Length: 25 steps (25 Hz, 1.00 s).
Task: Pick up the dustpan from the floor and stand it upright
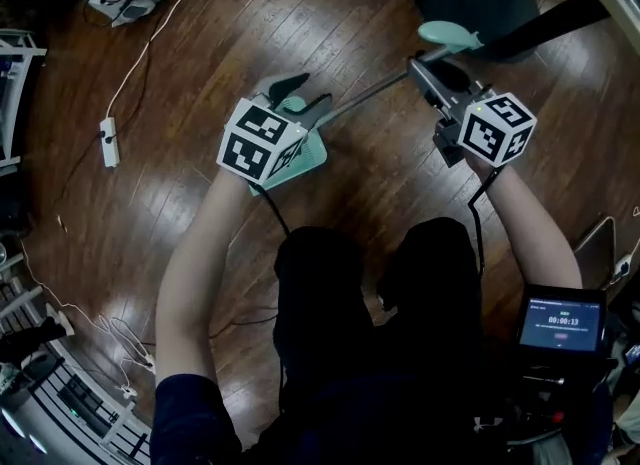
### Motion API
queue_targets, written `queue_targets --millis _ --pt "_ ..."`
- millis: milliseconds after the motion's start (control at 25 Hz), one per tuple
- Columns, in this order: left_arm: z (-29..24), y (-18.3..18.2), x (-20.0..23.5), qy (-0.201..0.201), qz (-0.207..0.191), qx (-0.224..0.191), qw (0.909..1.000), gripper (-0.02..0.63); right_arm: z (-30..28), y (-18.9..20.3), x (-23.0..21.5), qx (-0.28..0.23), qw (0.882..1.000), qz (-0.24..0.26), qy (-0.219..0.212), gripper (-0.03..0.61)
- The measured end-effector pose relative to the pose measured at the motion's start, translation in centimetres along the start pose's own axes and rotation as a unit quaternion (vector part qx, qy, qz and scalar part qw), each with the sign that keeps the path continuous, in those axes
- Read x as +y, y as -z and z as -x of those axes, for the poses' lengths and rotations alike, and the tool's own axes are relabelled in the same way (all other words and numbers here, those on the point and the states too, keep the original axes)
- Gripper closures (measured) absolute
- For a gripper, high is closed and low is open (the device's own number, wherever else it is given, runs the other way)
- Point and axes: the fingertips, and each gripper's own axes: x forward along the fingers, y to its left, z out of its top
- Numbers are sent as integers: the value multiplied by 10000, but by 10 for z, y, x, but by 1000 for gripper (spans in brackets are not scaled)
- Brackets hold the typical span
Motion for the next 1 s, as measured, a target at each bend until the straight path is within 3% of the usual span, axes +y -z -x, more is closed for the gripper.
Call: queue_targets --millis 80,120,160,320,520,720,800,1000 --pt "25 -32 -1 -185 223 -358 9989 470 -5 4 9 228 9997 36 -10 483" --pt "35 -42 -2 -305 229 -458 9982 591 -7 8 13 345 9994 50 -9 483" --pt "43 -47 -3 -409 155 -492 9978 611 -10 12 17 454 9989 77 -7 485" --pt "80 -45 -4 -765 -218 -358 9962 611 -32 24 37 863 9956 372 57 485" --pt "183 -43 -5 -1160 522 -552 9903 611 -62 15 64 1432 9869 722 195 486" --pt "257 -37 0 -1441 789 -524 9850 609 -81 -1 85 1733 9810 728 474 486" --pt "268 -45 9 -1448 822 -516 9847 600 -86 0 103 1946 9763 848 432 486" --pt "241 -66 20 -1087 795 -425 9900 486 -100 31 140 2376 9640 1176 177 485"
